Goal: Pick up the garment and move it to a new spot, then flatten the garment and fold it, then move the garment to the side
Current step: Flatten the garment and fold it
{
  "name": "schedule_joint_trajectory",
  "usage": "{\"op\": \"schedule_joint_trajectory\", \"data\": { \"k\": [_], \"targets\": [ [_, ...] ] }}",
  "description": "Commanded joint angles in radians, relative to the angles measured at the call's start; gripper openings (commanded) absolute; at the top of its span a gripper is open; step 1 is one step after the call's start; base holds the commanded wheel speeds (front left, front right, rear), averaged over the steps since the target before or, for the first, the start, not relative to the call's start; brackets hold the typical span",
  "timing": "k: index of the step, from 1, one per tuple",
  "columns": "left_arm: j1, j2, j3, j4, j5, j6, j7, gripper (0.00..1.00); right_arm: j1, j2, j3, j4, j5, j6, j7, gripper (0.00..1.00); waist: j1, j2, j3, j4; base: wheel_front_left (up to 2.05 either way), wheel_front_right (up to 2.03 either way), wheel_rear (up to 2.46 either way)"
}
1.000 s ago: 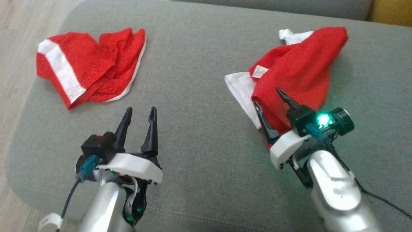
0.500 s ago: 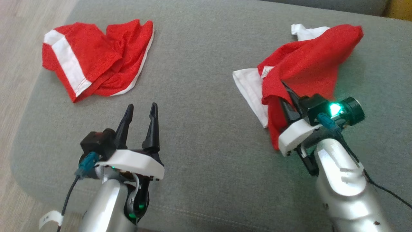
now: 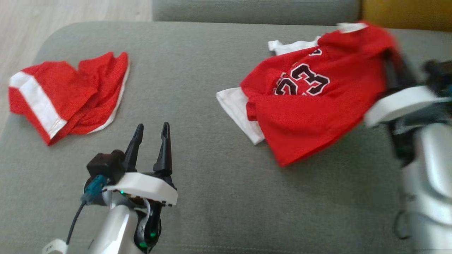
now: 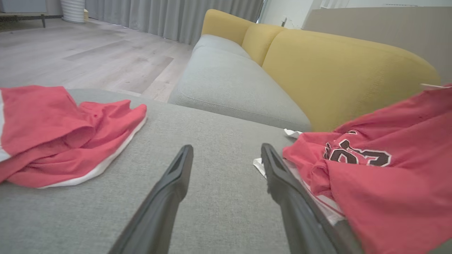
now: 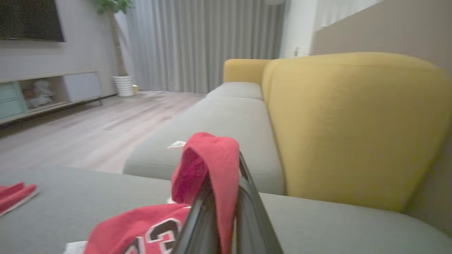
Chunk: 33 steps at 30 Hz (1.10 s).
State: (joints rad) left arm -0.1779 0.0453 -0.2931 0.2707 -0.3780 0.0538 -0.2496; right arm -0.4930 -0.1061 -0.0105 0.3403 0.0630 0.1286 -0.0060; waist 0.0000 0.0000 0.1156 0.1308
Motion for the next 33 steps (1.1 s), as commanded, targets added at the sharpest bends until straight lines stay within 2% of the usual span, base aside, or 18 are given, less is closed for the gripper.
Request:
{"op": "schedule_joint_trajectory", "data": {
  "k": [1,2,9,16,17,18,21,27,33],
  "targets": [
    [-0.024,0.005,0.033,-0.032,0.011,-0.003,-0.012,1.00,-0.040,-0.037,-0.040,-0.044,0.017,0.002,0.035,0.00,0.0000,0.0000,-0.002,-0.032,0.00,0.00,0.00],
    [-0.024,0.005,0.033,-0.032,0.011,-0.003,-0.012,1.00,-0.040,-0.037,-0.040,-0.044,0.017,0.002,0.035,0.00,0.0000,0.0000,-0.002,-0.032,0.00,0.00,0.00],
    [-0.044,0.005,0.023,-0.035,0.016,-0.008,-0.012,1.00,-0.079,-0.164,-0.163,0.042,-0.003,0.002,0.099,0.00,0.0000,0.0000,0.044,-0.051,0.00,0.00,0.00],
    [-0.076,0.005,0.012,-0.034,0.019,-0.013,-0.012,1.00,-0.162,-0.219,-0.251,0.187,-0.093,0.002,0.039,0.00,0.0000,0.0000,0.102,-0.050,0.00,0.00,0.00],
    [-0.080,0.005,0.013,-0.034,0.019,-0.013,-0.012,1.00,-0.180,-0.220,-0.259,0.202,-0.105,0.002,0.024,0.33,0.0000,0.0000,0.109,-0.050,0.00,0.00,0.00],
    [-0.085,0.005,0.014,-0.034,0.019,-0.013,-0.012,1.00,-0.196,-0.220,-0.259,0.218,-0.118,0.002,0.008,1.00,0.0000,0.0000,0.115,-0.050,0.00,0.00,0.00],
    [-0.096,0.005,0.015,-0.029,0.018,-0.014,-0.012,1.00,-0.227,-0.217,-0.259,0.264,-0.165,0.002,-0.023,1.00,0.0000,0.0000,0.121,-0.051,0.00,0.00,0.00],
    [-0.096,0.005,0.016,-0.020,0.010,-0.011,-0.012,1.00,-0.214,-0.163,-0.256,0.313,-0.190,0.002,-0.079,1.00,0.0000,0.0000,0.090,-0.070,0.00,0.00,0.00],
    [-0.073,0.005,0.036,-0.022,0.007,-0.005,-0.012,1.00,-0.134,-0.086,-0.201,0.269,-0.121,0.002,-0.148,1.00,0.0000,0.0000,0.024,-0.107,0.00,0.00,0.00]
  ]
}}
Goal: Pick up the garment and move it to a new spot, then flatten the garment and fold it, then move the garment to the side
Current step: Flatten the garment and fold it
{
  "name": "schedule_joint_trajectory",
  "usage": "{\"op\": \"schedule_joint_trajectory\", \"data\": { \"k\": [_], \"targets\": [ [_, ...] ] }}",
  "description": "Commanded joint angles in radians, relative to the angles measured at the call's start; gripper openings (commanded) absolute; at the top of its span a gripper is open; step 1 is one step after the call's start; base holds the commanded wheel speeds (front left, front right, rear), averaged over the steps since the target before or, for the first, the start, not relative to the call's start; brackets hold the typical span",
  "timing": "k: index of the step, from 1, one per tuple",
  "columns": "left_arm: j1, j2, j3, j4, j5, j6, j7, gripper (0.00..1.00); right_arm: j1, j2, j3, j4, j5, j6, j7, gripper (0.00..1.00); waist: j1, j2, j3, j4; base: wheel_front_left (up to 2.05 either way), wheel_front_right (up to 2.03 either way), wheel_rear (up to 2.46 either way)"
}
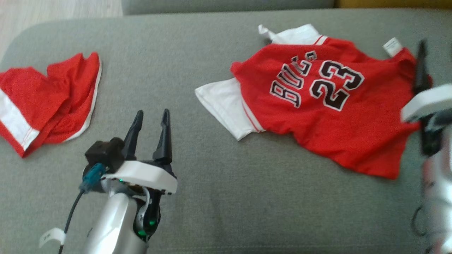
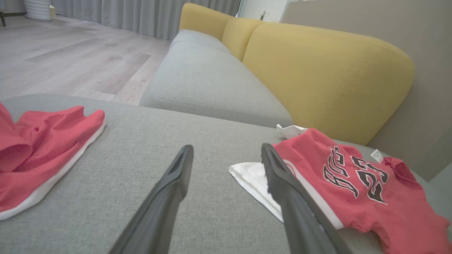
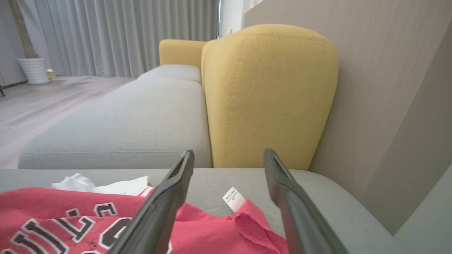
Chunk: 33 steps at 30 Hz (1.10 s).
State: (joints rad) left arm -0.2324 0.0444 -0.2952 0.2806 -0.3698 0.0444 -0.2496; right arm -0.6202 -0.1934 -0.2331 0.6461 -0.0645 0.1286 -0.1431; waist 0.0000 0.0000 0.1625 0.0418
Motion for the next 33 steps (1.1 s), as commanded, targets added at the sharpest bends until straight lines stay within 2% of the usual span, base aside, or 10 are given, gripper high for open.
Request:
{"op": "schedule_joint_trajectory", "data": {
  "k": [1,9,17,24,29,33],
  "targets": [
    [-0.013,0.006,0.042,-0.033,-0.003,0.005,-0.012,1.00,0.014,0.015,0.040,-0.052,0.026,0.002,-0.018,1.00,0.0000,0.0000,-0.035,-0.024,0.00,0.00,0.00],
    [0.030,0.006,0.096,-0.056,0.012,0.004,-0.012,1.00,0.266,0.120,0.155,-0.276,0.165,0.002,-0.033,1.00,0.0000,0.0000,-0.077,-0.098,0.00,0.00,0.00],
    [0.044,0.006,0.123,-0.057,0.026,-0.005,-0.012,1.00,0.455,0.142,0.219,-0.389,0.241,0.002,-0.007,1.00,0.0000,0.0000,-0.065,-0.141,0.00,0.00,0.00],
    [0.022,0.006,0.131,-0.052,0.034,-0.015,-0.012,1.00,0.501,0.143,0.201,-0.383,0.282,0.002,0.025,1.00,0.0000,0.0000,-0.034,-0.169,0.00,0.00,0.00],
    [0.004,0.006,0.116,-0.048,0.037,-0.021,-0.012,1.00,0.493,0.143,0.166,-0.308,0.321,0.002,0.051,1.00,0.0000,0.0000,-0.003,-0.168,0.00,0.00,0.00],
    [-0.010,0.006,0.108,-0.042,0.041,-0.026,-0.012,1.00,0.467,0.143,0.177,-0.234,0.328,0.002,0.051,1.00,0.0000,0.0000,0.021,-0.162,0.00,0.00,0.00]
  ]
}}
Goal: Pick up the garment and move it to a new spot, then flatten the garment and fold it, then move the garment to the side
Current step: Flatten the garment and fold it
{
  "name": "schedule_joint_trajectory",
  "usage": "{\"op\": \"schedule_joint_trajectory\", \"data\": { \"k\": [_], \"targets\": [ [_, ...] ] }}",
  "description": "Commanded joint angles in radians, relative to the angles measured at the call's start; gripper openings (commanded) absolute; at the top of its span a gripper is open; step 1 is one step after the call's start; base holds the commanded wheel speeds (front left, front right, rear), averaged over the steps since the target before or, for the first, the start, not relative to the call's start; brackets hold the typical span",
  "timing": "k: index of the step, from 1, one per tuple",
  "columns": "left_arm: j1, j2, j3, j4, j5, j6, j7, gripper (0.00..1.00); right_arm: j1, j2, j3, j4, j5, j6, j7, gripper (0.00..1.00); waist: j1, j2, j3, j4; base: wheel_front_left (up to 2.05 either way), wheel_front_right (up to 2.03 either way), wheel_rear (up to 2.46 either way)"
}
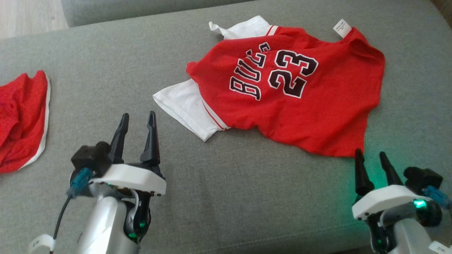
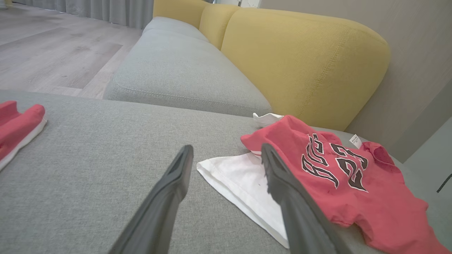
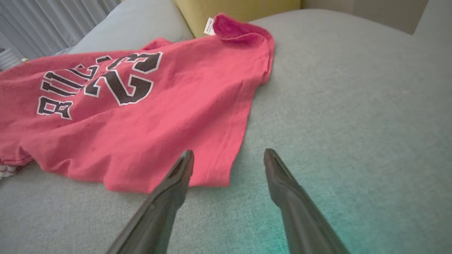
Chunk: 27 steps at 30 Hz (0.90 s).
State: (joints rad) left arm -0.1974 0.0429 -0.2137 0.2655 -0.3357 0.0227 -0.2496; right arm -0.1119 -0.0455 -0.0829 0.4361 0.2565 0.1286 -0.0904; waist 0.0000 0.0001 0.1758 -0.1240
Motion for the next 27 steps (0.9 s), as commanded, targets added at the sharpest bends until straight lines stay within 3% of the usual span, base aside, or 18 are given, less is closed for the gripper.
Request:
{"op": "schedule_joint_trajectory", "data": {
  "k": [1,12,13,15,16,20,27],
  "targets": [
    [-0.048,0.007,0.026,-0.026,0.009,-0.005,-0.012,1.00,-0.050,-0.005,0.031,-0.004,0.014,0.002,-0.001,1.00,0.0000,-0.0001,0.013,0.006,0.00,0.00,0.00],
    [-0.086,0.007,0.019,-0.023,0.014,-0.006,-0.012,1.00,-0.149,-0.005,0.060,0.197,0.077,0.002,-0.029,1.00,0.0000,-0.0001,0.049,0.035,0.00,0.00,0.00],
    [-0.089,0.007,0.018,-0.023,0.015,-0.006,-0.012,1.00,-0.156,-0.005,0.067,0.214,0.087,0.002,-0.025,0.86,0.0000,-0.0001,0.050,0.036,0.00,0.00,0.00],
    [-0.094,0.007,0.018,-0.021,0.017,-0.006,-0.012,1.00,-0.170,-0.005,0.082,0.240,0.103,0.002,-0.025,0.10,0.0000,-0.0001,0.052,0.036,0.00,0.00,0.00],
    [-0.096,0.007,0.020,-0.020,0.019,-0.005,-0.012,1.00,-0.176,-0.005,0.091,0.250,0.104,0.002,-0.027,0.00,0.0000,-0.0001,0.052,0.034,0.00,0.00,0.00],
    [-0.103,0.007,0.030,-0.006,0.040,-0.010,-0.012,1.00,-0.202,-0.005,0.095,0.263,0.082,0.002,-0.054,0.00,0.0000,-0.0001,0.050,0.015,0.00,0.00,0.00],
    [-0.135,0.008,0.030,0.071,0.080,-0.017,-0.012,1.00,-0.224,-0.005,-0.006,0.214,-0.054,0.002,-0.090,0.00,0.0000,-0.0001,0.044,-0.026,0.00,0.00,0.00]
  ]
}}
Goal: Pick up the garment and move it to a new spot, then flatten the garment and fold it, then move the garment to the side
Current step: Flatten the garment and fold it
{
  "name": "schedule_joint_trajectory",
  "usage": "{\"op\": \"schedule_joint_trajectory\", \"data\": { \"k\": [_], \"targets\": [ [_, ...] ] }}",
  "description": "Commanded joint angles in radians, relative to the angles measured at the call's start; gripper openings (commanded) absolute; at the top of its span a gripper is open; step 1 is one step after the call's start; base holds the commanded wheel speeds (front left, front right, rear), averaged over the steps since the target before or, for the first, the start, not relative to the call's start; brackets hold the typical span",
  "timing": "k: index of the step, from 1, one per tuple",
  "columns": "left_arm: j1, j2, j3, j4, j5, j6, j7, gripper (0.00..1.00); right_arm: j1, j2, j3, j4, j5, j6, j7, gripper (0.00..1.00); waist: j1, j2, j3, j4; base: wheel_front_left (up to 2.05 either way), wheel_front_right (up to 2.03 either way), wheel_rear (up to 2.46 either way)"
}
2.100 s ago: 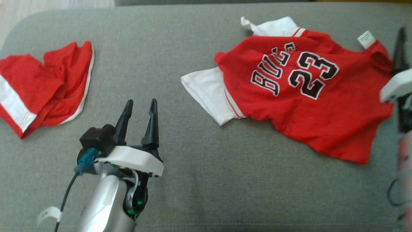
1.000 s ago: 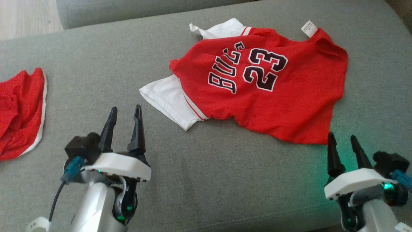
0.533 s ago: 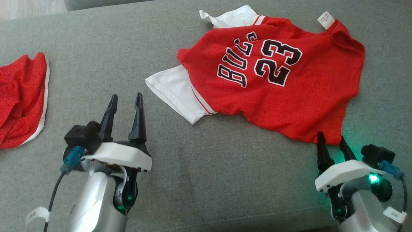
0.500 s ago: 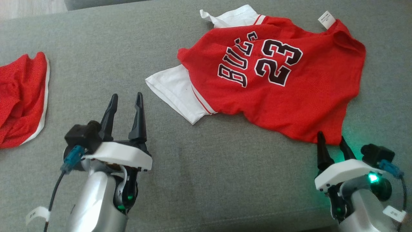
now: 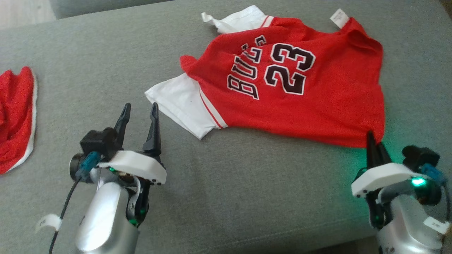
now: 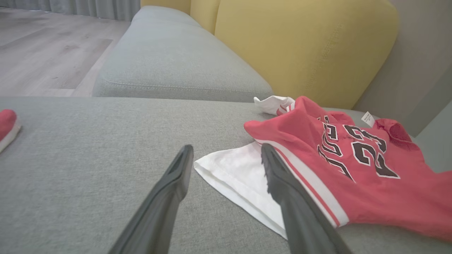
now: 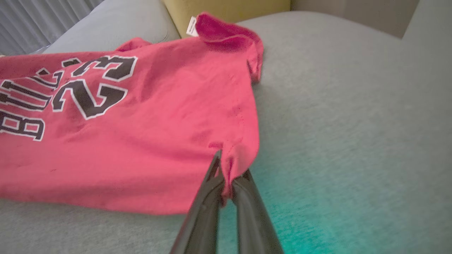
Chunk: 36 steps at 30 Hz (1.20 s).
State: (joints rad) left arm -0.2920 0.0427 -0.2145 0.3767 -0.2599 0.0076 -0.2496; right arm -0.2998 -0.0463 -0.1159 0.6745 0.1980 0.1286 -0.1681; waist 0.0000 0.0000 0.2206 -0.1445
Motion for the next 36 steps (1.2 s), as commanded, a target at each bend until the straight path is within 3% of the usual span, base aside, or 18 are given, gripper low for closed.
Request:
{"op": "schedule_joint_trajectory", "data": {
  "k": [1,9,16,35,36],
  "targets": [
    [-0.051,0.008,0.029,-0.017,0.012,-0.002,-0.012,1.00,-0.036,-0.004,0.013,-0.040,-0.014,0.002,-0.009,0.00,0.0000,0.0000,0.000,-0.012,0.00,0.00,0.00],
    [-0.183,0.032,-0.005,0.230,0.072,0.019,0.003,1.00,-0.011,-0.004,-0.027,-0.181,-0.089,0.002,0.062,0.00,0.0000,0.0000,0.013,-0.060,0.00,0.00,0.00],
    [-0.263,0.051,-0.026,0.391,0.099,0.033,0.029,1.00,0.013,-0.004,0.008,-0.237,-0.058,0.002,0.088,0.00,0.0000,0.0000,0.021,-0.083,0.00,0.00,0.00],
    [-0.341,0.047,-0.039,0.560,0.065,0.010,0.012,1.00,0.026,-0.004,0.043,-0.257,-0.030,0.002,0.089,0.00,0.0000,0.0000,0.029,-0.095,0.00,0.00,0.00],
    [-0.346,0.045,-0.041,0.566,0.062,0.005,0.011,0.48,0.025,-0.004,0.044,-0.255,-0.029,0.002,0.089,0.00,0.0000,0.0000,0.030,-0.096,0.00,0.00,0.00]
  ]
}}
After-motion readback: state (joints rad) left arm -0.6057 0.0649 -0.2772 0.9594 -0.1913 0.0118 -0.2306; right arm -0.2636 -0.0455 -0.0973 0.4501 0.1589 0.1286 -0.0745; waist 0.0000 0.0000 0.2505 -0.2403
